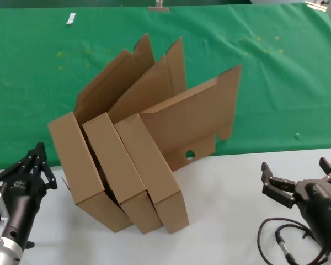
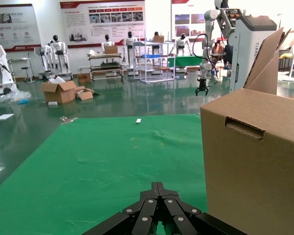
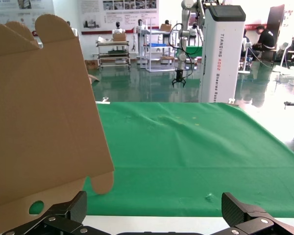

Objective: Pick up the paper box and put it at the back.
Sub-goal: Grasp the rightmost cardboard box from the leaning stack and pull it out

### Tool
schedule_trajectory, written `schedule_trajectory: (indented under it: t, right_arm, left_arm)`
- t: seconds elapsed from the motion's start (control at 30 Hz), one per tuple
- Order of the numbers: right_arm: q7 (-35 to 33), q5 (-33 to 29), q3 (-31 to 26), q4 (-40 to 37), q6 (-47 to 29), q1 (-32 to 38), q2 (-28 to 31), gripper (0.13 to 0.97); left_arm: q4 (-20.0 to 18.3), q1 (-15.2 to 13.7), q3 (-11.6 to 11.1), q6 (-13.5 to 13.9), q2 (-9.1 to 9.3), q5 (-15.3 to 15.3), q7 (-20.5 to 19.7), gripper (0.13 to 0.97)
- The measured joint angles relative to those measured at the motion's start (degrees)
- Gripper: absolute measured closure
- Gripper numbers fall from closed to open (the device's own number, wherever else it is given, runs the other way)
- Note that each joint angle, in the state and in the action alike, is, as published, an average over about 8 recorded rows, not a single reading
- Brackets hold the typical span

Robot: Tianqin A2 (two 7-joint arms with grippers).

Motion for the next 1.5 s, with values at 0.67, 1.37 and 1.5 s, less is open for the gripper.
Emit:
schedule_trajectory:
  t: [0.67,1.37,1.5]
  right_arm:
    - [0.00,0.00,0.00,0.00,0.00,0.00,0.00,0.129]
    - [0.00,0.00,0.00,0.00,0.00,0.00,0.00,0.129]
    - [0.00,0.00,0.00,0.00,0.00,0.00,0.00,0.129]
  left_arm:
    - [0.00,0.00,0.00,0.00,0.00,0.00,0.00,0.912]
    - [0.00,0.00,0.00,0.00,0.00,0.00,0.01,0.639]
    - [0.00,0.00,0.00,0.00,0.00,0.00,0.03,0.532]
